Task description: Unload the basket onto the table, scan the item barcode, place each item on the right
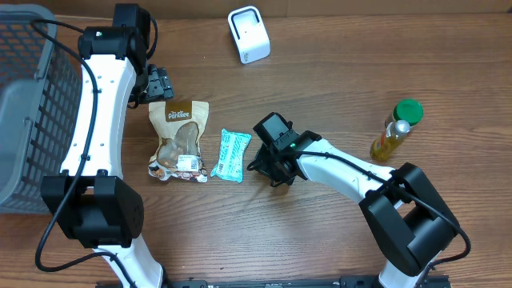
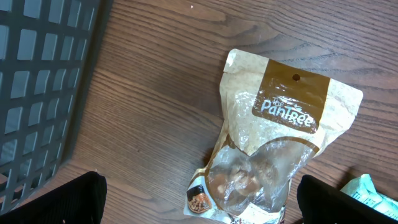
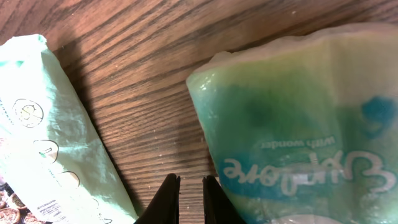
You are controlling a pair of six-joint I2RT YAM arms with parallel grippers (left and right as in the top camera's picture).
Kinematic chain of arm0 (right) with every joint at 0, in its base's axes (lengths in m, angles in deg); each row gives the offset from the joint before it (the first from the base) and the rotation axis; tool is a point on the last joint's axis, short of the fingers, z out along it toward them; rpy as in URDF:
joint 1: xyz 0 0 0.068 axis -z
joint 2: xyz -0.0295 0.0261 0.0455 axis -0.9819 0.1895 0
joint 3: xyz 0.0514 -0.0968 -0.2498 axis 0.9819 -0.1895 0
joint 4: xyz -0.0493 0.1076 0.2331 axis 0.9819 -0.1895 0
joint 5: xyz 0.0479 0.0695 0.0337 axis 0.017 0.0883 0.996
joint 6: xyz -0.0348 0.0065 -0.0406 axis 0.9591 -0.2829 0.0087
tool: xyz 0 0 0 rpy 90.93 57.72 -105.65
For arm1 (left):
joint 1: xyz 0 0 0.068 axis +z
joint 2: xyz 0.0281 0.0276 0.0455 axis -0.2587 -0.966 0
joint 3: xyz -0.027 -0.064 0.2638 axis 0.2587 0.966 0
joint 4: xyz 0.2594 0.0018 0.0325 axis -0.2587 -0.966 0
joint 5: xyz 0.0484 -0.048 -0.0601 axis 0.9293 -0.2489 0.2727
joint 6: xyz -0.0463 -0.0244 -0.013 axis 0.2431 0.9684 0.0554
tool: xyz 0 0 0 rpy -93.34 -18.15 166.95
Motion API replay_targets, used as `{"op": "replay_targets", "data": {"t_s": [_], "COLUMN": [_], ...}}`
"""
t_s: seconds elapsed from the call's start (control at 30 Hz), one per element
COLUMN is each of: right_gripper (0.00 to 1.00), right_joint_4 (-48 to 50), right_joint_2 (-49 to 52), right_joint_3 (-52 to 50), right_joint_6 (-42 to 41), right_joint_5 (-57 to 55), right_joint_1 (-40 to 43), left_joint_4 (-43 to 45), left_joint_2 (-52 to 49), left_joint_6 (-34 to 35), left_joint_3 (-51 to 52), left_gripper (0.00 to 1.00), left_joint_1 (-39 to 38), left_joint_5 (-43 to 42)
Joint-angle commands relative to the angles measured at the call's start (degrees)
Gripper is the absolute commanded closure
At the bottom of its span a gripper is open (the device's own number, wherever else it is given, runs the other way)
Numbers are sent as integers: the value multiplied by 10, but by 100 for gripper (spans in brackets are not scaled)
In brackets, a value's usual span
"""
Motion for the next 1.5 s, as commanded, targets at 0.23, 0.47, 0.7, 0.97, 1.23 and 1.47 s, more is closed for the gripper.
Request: {"op": "replay_targets", "data": {"t_s": [0.23, 0.47, 0.7, 0.97, 1.23, 1.47], "right_gripper": [81, 91, 96, 89, 80, 78], "right_joint_4": [-71, -122, -196, -83, -18, -162], "right_joint_2": [1, 1, 1, 1, 0, -3], "right_joint_3": [-3, -3, -3, -1, 15, 111], "right_joint_6": [-110, -125, -109, 10, 103, 323], "right_joint_5": [-13, -12, -2, 24, 57, 59], "right_joint_1": [1, 47, 157, 197, 204, 219], "left_joint_4": [1, 1, 1, 1, 1, 1], "left_joint_2": [5, 5, 5, 5, 5, 5], "left_joint_6": [-2, -2, -2, -2, -2, -2], "left_joint_3": [-10, -10, -10, -10, -10, -10], "left_gripper": [0, 0, 1, 0, 0, 1], "left_joint_1": [-1, -1, -1, -1, -1, -1], "left_joint_5": [7, 7, 7, 7, 7, 7]}}
